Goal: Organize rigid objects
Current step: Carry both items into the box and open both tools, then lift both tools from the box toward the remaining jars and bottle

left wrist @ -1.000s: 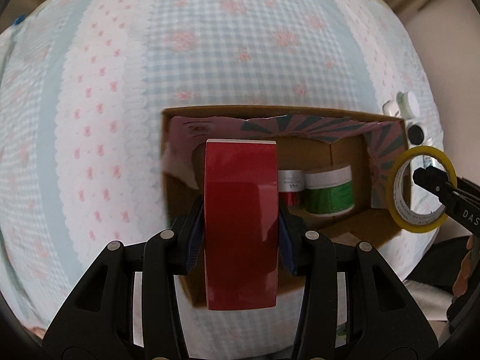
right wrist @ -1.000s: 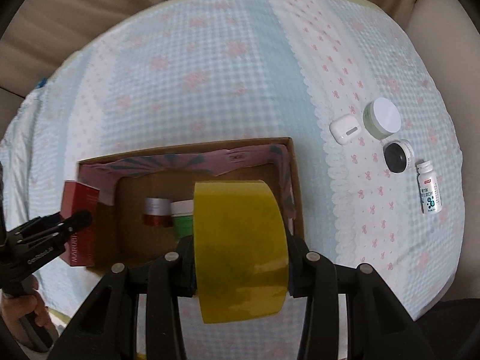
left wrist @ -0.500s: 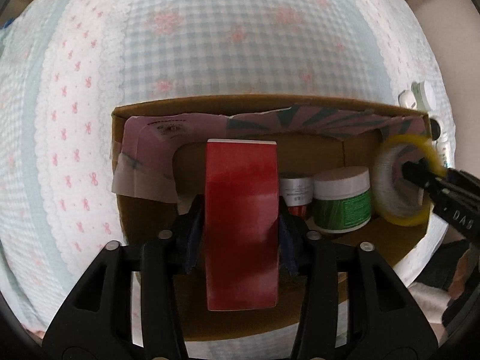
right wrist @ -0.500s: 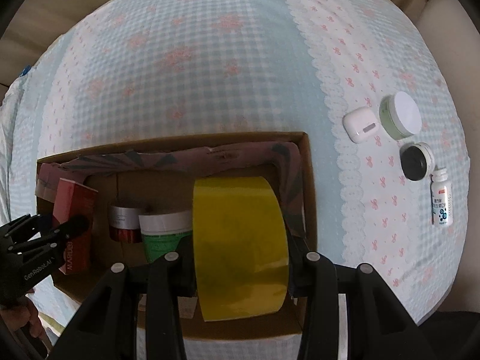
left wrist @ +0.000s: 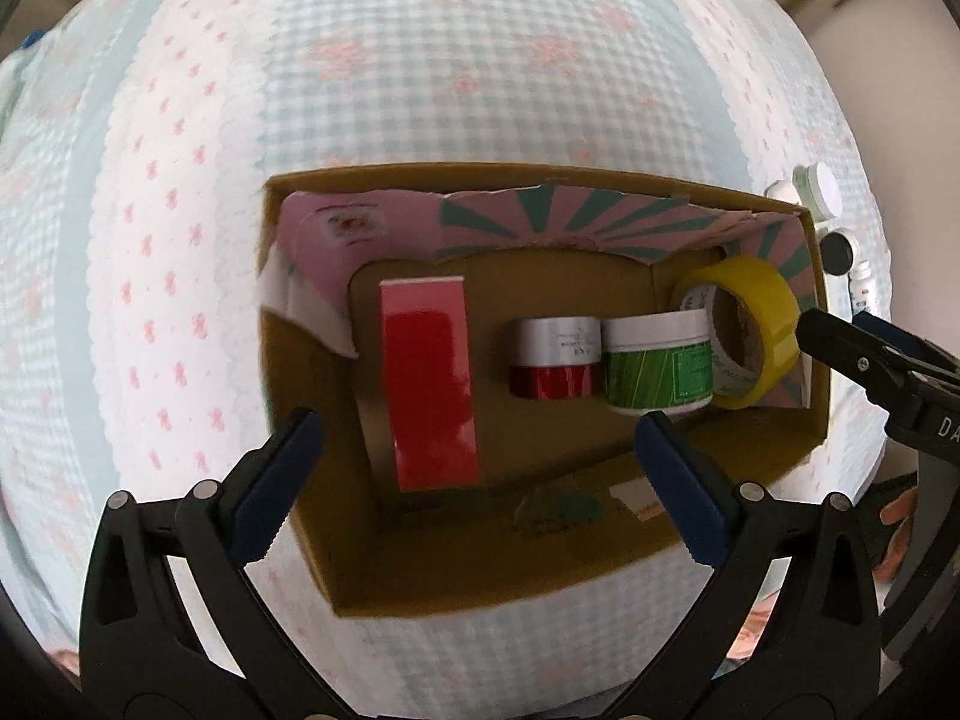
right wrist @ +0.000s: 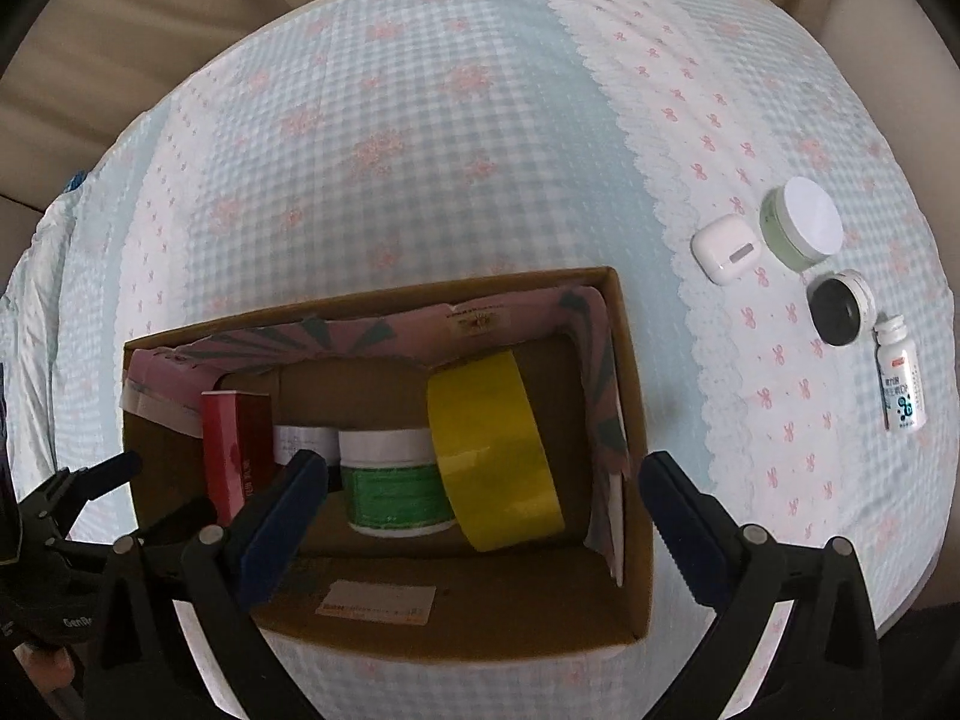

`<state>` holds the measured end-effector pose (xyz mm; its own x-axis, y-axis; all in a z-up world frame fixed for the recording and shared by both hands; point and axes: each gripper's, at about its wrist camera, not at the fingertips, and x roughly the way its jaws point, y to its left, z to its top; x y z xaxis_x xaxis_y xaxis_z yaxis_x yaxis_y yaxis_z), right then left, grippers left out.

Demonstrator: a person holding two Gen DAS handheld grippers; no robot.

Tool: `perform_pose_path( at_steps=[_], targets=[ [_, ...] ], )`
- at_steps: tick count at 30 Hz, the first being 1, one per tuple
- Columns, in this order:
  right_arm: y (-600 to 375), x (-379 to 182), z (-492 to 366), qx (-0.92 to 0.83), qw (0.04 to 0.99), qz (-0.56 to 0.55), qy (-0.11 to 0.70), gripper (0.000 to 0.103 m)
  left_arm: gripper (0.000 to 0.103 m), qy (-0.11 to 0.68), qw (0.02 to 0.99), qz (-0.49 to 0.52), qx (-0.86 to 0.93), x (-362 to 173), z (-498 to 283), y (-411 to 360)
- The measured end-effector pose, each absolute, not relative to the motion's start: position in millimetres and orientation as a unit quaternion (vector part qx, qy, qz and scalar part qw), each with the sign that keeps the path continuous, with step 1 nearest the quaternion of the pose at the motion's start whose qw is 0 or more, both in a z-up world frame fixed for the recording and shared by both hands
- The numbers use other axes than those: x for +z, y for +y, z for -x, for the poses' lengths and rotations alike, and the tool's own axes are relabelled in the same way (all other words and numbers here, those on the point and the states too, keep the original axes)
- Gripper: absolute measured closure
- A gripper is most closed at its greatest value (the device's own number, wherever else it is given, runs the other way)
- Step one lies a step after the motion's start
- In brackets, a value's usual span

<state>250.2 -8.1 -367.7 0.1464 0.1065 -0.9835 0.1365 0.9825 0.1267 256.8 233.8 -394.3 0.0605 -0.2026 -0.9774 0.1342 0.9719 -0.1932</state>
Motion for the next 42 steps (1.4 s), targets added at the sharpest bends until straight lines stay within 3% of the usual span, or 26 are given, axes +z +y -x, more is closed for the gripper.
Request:
perform_pose_path(
  at_steps=[18, 26, 34, 42],
  targets=[
    [11, -252, -191, 0.012, 0.791, -0.070, 0.608, 0.000, 0.000, 0.585, 0.806, 0.032, -0.085, -261, -188, 255],
    [7, -187, -152, 0.008, 0.822, -0.064, 0.566, 0.000, 0.000, 0.508, 0.857, 0.035, -0.084, -186, -147, 255],
    [-29, -152, -123, -0.013, 0.841, -0.051, 0.539, 0.000, 0.000, 0.466, 0.880, 0.018, -0.095, -144, -123, 221],
    [-125, -157, -104, -0.027, 0.843, -0.082, 0.532, 0.000, 0.000, 0.466, 0.880, 0.020, -0.089, -136, -110, 144]
  ],
)
